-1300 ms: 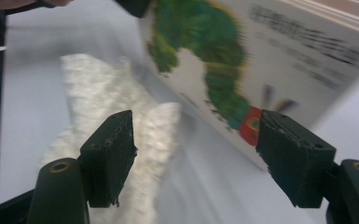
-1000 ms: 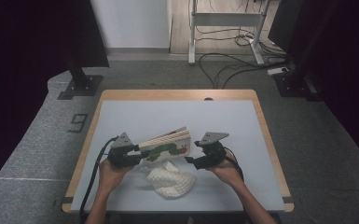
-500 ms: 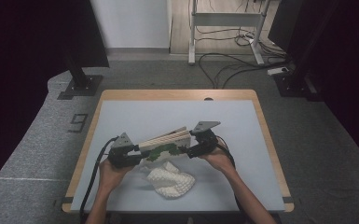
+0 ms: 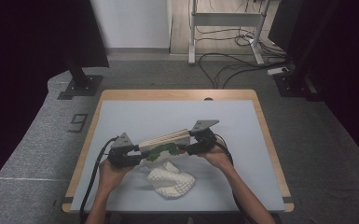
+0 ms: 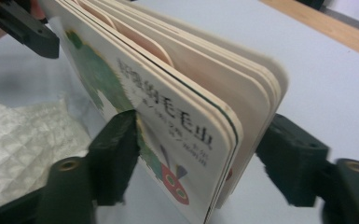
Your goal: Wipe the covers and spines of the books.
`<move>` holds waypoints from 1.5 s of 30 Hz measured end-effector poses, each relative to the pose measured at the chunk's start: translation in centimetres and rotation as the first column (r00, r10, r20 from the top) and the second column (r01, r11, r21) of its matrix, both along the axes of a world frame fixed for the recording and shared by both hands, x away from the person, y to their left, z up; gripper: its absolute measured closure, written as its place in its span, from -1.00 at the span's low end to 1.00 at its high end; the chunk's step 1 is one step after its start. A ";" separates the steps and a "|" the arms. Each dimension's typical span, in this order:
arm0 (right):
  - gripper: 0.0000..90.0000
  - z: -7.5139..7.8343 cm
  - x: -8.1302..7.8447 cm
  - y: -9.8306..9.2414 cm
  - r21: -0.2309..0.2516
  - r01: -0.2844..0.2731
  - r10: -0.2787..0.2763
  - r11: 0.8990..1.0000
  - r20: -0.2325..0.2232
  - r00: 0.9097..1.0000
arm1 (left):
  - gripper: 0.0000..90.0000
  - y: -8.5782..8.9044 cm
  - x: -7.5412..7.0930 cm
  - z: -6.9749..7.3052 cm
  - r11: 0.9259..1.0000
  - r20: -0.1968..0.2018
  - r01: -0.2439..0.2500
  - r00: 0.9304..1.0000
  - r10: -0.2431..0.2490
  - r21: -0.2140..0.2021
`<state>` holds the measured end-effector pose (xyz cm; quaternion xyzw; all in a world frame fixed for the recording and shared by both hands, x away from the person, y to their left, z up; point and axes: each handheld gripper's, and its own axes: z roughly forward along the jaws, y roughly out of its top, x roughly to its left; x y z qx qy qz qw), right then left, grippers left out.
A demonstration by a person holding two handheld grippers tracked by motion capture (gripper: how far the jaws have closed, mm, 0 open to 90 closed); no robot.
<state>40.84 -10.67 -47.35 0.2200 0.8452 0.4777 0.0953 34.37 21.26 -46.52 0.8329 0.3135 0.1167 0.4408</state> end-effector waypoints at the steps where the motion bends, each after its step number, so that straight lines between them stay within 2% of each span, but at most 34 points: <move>1: -0.27 0.1 -0.1 0.0 -0.002 0.001 -0.001 1.000 0.004 1.000 | 0.23 0.0 0.0 0.0 1.000 -0.004 -0.001 1.000 0.001 0.005; 3: -0.21 0.1 -0.3 -0.1 -0.013 0.008 -0.008 1.000 0.012 1.000 | 0.17 0.0 -0.1 -0.1 1.000 -0.008 -0.002 1.000 0.003 0.014; 7: -0.05 0.1 -0.4 -0.2 -0.016 0.030 -0.029 0.999 0.017 0.999 | 0.08 0.4 -0.4 -0.3 1.000 -0.017 -0.016 1.000 0.016 0.003; 13: 0.18 0.2 -0.5 -0.5 -0.023 0.045 -0.045 0.999 0.019 0.999 | -0.15 1.2 -1.3 0.3 0.999 -0.009 -0.048 0.999 0.048 -0.009; 16: 0.24 0.2 -0.5 -0.6 -0.021 0.052 -0.051 0.998 0.021 0.998 | -0.25 1.3 -2.1 0.6 0.999 -0.005 -0.046 0.999 0.047 0.013; 19: 0.26 0.2 -0.5 -0.6 -0.018 0.057 -0.057 0.998 0.020 0.998 | -0.34 1.3 -2.9 0.6 0.999 -0.004 -0.032 0.999 0.032 0.025; 27: 0.27 0.2 -0.5 -0.6 -0.019 0.059 -0.059 0.998 0.018 0.998 | -0.58 0.1 -4.9 1.5 0.998 -0.018 0.056 0.998 -0.056 -0.003; 31: 0.27 0.3 -0.5 -0.6 -0.024 0.062 -0.062 0.998 0.018 0.998 | -0.68 -1.5 -5.4 1.8 0.993 -0.031 0.119 0.992 -0.119 -0.004; 35: 0.27 0.3 -0.5 -0.5 -0.028 0.067 -0.066 0.997 0.018 0.998 | -0.72 -3.7 -5.3 1.4 0.985 -0.046 0.175 0.984 -0.174 0.009; 39: 0.27 0.3 -0.6 -0.5 -0.032 0.066 -0.065 0.997 0.019 0.998 | -0.74 -5.4 -4.8 0.4 0.974 -0.067 0.226 0.972 -0.224 0.021; 43: 0.27 0.3 -0.6 -0.5 -0.031 0.064 -0.064 0.997 0.018 0.998 | -0.69 -6.7 -4.4 -0.9 0.967 -0.082 0.250 0.966 -0.246 0.048; 45: 0.26 0.3 -0.6 -0.5 -0.032 0.063 -0.062 0.998 0.020 0.998 | -0.66 -7.2 -4.3 -1.5 0.961 -0.097 0.270 0.960 -0.264 0.056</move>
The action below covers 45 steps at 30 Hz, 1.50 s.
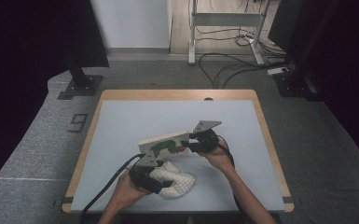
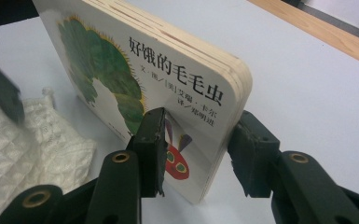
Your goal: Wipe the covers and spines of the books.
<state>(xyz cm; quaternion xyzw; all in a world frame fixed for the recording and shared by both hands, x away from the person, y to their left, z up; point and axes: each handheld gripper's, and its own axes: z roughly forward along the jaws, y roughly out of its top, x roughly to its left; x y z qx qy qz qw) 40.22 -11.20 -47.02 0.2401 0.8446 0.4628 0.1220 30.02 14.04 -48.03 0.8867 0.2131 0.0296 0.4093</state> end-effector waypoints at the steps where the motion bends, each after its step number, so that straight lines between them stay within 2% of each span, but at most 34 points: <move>1: 0.26 0.0 0.0 0.0 -0.001 0.001 -0.001 1.000 0.000 1.000 | -0.63 -0.3 0.0 -0.3 1.000 -0.003 0.011 1.000 -0.011 0.011; 3: 0.26 0.0 0.0 0.0 0.001 0.002 -0.002 1.000 0.001 1.000 | -0.57 -0.6 0.0 -0.7 0.999 -0.004 0.019 1.000 -0.019 0.026; 4: 0.26 0.0 0.0 0.0 0.002 0.002 -0.002 1.000 0.001 1.000 | -0.52 -1.1 -0.1 -1.5 0.998 0.002 0.022 1.000 -0.023 0.065; 5: 0.26 0.0 0.0 0.0 0.002 0.003 -0.003 1.000 0.001 1.000 | -0.46 -1.3 0.0 -1.8 0.996 0.006 0.015 1.000 -0.015 0.085; 11: 0.24 -0.1 0.0 0.1 0.002 0.002 -0.002 1.000 0.005 1.000 | -0.11 -1.5 0.2 -2.4 0.994 -0.002 0.023 1.000 -0.023 0.108; 12: 0.25 -0.1 -0.1 0.0 0.003 0.001 -0.001 1.000 0.005 1.000 | -0.05 -1.6 0.3 -2.6 0.992 -0.004 0.022 1.000 -0.022 0.122; 18: 0.24 -0.2 -0.1 0.0 0.011 0.001 -0.001 1.000 0.005 1.000 | 0.26 -1.6 0.5 -3.0 0.994 -0.040 0.027 0.999 -0.022 0.107; 21: 0.24 -0.2 -0.2 0.0 0.014 0.001 -0.001 1.000 0.006 1.000 | 0.47 -1.5 0.4 -2.9 0.995 -0.032 0.024 0.999 -0.020 0.100; 23: 0.24 -0.2 -0.2 0.0 0.014 0.002 -0.002 1.000 0.006 1.000 | 0.53 -1.5 0.2 -2.6 0.995 -0.022 0.012 1.000 -0.010 0.104; 26: 0.24 -0.2 -0.2 0.0 0.009 -0.001 0.000 1.000 0.008 1.000 | 0.55 -1.4 0.0 -1.9 0.994 -0.009 -0.007 1.000 0.008 0.110; 33: 0.24 -0.2 -0.1 -0.1 0.011 -0.001 0.001 1.000 0.009 1.000 | 0.55 -0.3 -0.3 0.2 0.996 0.000 -0.027 1.000 0.027 0.081; 41: 0.24 -0.2 -0.2 -0.1 0.010 -0.005 0.005 1.000 0.009 1.000 | 0.54 1.0 -1.0 1.3 0.993 0.028 -0.060 0.998 0.057 0.099; 45: 0.24 -0.2 -0.2 -0.1 0.010 -0.005 0.005 1.000 0.005 1.000 | 0.54 1.8 -1.3 1.8 0.993 0.024 -0.072 0.997 0.070 0.095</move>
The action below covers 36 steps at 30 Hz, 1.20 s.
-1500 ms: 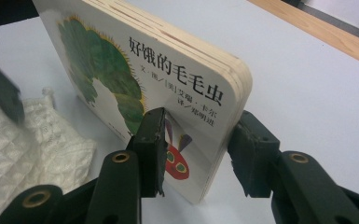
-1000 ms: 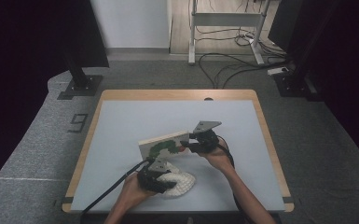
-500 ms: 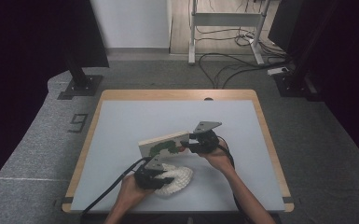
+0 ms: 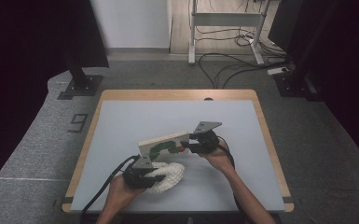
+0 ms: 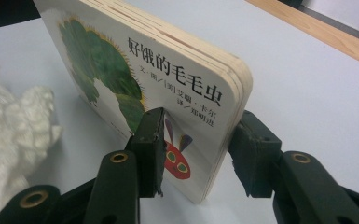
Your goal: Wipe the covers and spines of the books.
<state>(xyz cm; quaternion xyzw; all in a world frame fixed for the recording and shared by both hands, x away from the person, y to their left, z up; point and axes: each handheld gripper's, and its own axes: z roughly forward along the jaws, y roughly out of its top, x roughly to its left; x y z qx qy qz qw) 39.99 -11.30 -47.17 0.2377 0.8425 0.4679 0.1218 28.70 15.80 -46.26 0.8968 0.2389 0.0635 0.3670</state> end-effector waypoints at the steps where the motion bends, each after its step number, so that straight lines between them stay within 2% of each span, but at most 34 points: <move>1: 0.24 0.0 0.0 0.0 0.000 0.000 0.000 1.000 0.000 1.000 | 0.54 0.5 -0.2 0.2 1.000 -0.002 -0.013 1.000 0.013 0.004; 5: 0.24 0.0 0.0 0.0 -0.002 0.000 0.000 1.000 -0.001 1.000 | 0.53 1.8 -0.7 0.3 0.999 0.000 -0.050 0.999 0.050 0.006; 8: 0.24 0.1 0.0 0.0 -0.002 -0.001 0.001 1.000 -0.001 1.000 | 0.52 2.9 -1.0 0.5 0.996 0.017 -0.085 0.996 0.085 0.028; 11: 0.23 0.0 0.0 0.0 0.000 -0.001 0.001 1.000 -0.002 1.000 | 0.51 3.9 -1.3 0.6 0.994 0.020 -0.105 0.994 0.104 0.021; 12: 0.23 0.0 0.0 0.0 0.001 -0.001 0.001 1.000 -0.002 1.000 | 0.52 4.8 -1.5 0.7 0.991 0.021 -0.131 0.991 0.131 0.006; 15: 0.23 0.0 0.0 0.0 0.000 -0.001 0.001 1.000 -0.003 1.000 | 0.51 6.3 -1.7 0.9 0.986 0.019 -0.167 0.986 0.167 -0.001; 16: 0.23 0.0 0.0 0.0 0.000 -0.001 0.001 1.000 -0.003 1.000 | 0.52 6.3 -1.7 0.9 0.986 0.019 -0.167 0.986 0.167 -0.001; 17: 0.23 0.0 0.0 0.0 0.001 -0.002 0.002 1.000 -0.002 1.000 | 0.52 7.3 -1.9 1.0 0.982 0.021 -0.188 0.982 0.188 -0.001; 25: 0.23 0.0 0.0 0.0 0.003 -0.002 0.002 1.000 -0.002 1.000 | 0.52 10.5 -2.5 1.8 0.960 0.042 -0.278 0.960 0.277 0.016; 31: 0.23 0.0 0.0 0.0 0.002 -0.004 0.004 1.000 -0.001 1.000 | 0.52 12.5 -1.7 2.2 0.937 0.049 -0.349 0.936 0.348 0.016; 36: 0.23 0.0 0.0 0.0 0.001 -0.006 0.006 1.000 -0.001 1.000 | 0.52 12.6 -0.7 2.1 0.933 0.043 -0.360 0.932 0.360 0.014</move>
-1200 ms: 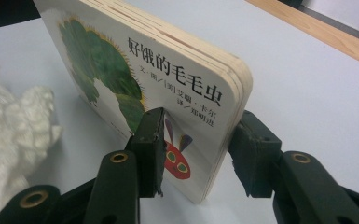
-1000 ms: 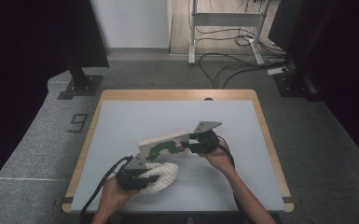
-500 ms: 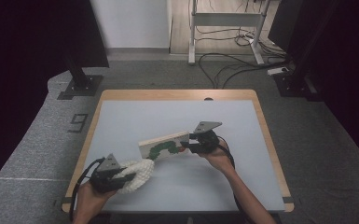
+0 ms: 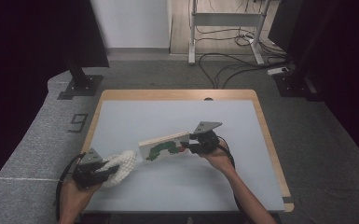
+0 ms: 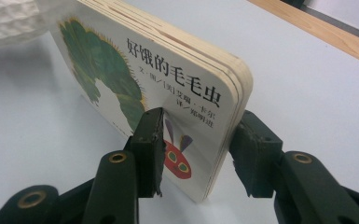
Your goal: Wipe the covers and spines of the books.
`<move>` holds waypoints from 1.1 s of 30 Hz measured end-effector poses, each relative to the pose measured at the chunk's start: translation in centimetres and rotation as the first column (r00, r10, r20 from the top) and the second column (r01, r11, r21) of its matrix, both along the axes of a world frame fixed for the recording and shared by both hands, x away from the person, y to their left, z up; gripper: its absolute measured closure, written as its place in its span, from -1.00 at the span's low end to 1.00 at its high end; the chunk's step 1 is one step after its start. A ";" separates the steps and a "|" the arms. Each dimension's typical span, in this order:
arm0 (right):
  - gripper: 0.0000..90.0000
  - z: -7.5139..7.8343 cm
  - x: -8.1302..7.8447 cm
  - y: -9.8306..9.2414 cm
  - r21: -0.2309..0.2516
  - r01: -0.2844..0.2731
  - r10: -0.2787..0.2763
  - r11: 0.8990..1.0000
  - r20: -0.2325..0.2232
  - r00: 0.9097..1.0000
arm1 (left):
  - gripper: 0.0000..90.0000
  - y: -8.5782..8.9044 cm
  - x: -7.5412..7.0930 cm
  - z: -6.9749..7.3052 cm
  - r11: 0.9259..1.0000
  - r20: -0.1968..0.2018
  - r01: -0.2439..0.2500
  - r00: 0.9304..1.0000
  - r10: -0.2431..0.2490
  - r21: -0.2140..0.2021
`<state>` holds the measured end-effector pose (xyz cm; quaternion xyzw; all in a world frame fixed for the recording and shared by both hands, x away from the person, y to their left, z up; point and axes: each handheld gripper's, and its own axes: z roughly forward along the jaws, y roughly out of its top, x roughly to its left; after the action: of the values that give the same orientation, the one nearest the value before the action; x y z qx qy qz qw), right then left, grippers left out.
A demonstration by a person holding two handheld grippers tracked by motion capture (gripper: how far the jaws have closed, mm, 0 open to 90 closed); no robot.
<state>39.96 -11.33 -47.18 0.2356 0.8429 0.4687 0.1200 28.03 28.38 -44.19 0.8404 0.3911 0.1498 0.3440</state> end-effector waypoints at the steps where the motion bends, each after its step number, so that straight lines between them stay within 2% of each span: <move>1: 0.23 0.0 0.0 0.0 -0.001 -0.001 0.001 1.000 -0.001 1.000 | 0.52 -0.2 0.6 -0.1 1.000 -0.005 -0.003 1.000 0.003 0.003; 6: 0.23 0.0 0.0 0.0 -0.001 0.000 0.000 1.000 -0.002 1.000 | 0.52 -1.1 1.9 -0.8 1.000 -0.024 0.001 1.000 -0.001 0.013; 10: 0.22 0.0 0.0 0.0 -0.002 0.002 -0.002 1.000 0.001 1.000 | 0.52 -2.2 3.3 -2.2 0.999 -0.049 0.002 0.999 0.000 0.034; 15: 0.22 0.0 0.0 0.0 0.000 0.000 0.000 1.000 0.001 1.000 | 0.52 -3.4 4.2 -3.5 0.998 -0.075 0.016 0.997 -0.010 0.067; 18: 0.22 0.0 0.0 0.1 0.001 0.002 -0.002 1.000 0.001 1.000 | 0.52 -4.1 4.6 -4.2 0.998 -0.087 0.033 0.996 -0.028 0.054; 21: 0.22 0.0 0.0 0.0 0.001 0.002 -0.002 1.000 0.001 1.000 | 0.52 -4.6 5.1 -4.8 0.999 -0.104 0.044 0.994 -0.042 0.017; 25: 0.23 0.0 -0.1 0.0 -0.002 0.001 -0.001 1.000 0.002 1.000 | 0.52 -5.1 5.6 -5.7 0.999 -0.115 0.046 0.992 -0.046 -0.007; 33: 0.22 -0.1 -0.1 0.1 0.005 0.009 -0.009 1.000 -0.002 1.000 | 0.54 -5.0 5.4 -5.3 0.998 -0.106 0.048 0.993 -0.052 -0.046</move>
<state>39.85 -11.26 -47.24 0.2401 0.8408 0.4700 0.1205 33.41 23.37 -49.53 0.8492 0.3909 0.0874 0.3441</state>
